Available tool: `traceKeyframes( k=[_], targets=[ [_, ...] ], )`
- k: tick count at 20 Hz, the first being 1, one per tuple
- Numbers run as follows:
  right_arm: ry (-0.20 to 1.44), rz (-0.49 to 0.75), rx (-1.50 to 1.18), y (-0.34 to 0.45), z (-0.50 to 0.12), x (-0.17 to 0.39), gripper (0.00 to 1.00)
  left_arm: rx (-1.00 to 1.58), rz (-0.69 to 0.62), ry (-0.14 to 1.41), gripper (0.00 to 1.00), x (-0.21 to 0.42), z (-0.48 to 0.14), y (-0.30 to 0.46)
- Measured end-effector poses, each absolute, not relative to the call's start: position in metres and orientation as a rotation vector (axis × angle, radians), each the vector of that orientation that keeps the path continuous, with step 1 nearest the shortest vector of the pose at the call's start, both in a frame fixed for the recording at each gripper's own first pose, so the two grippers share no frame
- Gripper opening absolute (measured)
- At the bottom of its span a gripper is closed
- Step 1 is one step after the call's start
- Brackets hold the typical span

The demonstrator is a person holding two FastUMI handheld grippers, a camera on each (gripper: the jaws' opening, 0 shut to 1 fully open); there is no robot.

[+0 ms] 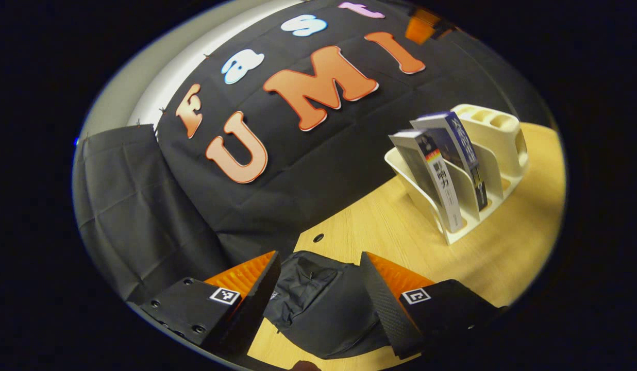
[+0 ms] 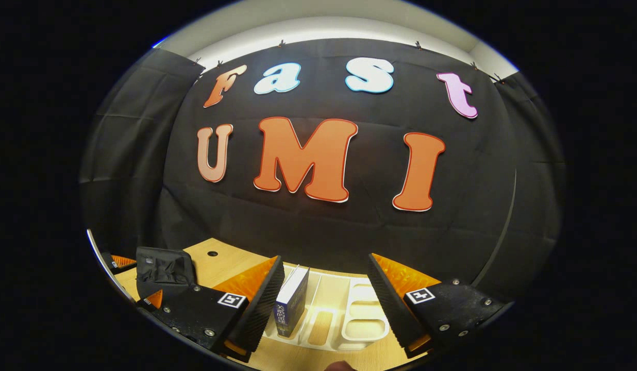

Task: Open the schoolbag, grab two books from the bookshelf and put them into the schoolbag.

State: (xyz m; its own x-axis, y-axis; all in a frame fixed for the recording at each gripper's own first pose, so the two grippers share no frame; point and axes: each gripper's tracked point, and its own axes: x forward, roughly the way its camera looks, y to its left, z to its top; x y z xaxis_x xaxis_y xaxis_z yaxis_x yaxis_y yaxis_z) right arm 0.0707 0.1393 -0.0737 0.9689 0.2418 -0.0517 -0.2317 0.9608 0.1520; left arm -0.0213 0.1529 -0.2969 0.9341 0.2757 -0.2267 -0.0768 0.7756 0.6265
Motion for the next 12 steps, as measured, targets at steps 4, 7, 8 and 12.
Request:
traceKeyframes(
  k=[4,7,8,12],
  targets=[
    [0.09,0.236,0.141,0.137,-0.081,0.073,0.97,0.747,0.152,0.411,0.98,-0.037,-0.348,0.157],
    [0.096,0.234,0.134,0.136,-0.084,0.074,0.97,0.786,0.129,0.469,1.0,-0.047,-0.378,0.16],
    [0.098,0.23,0.131,0.136,-0.084,0.074,0.97,0.793,0.119,0.479,0.98,-0.049,-0.386,0.161],
    [0.112,0.234,0.13,0.137,-0.091,0.075,0.97,0.849,0.101,0.557,0.97,-0.057,-0.423,0.181]
  ],
)
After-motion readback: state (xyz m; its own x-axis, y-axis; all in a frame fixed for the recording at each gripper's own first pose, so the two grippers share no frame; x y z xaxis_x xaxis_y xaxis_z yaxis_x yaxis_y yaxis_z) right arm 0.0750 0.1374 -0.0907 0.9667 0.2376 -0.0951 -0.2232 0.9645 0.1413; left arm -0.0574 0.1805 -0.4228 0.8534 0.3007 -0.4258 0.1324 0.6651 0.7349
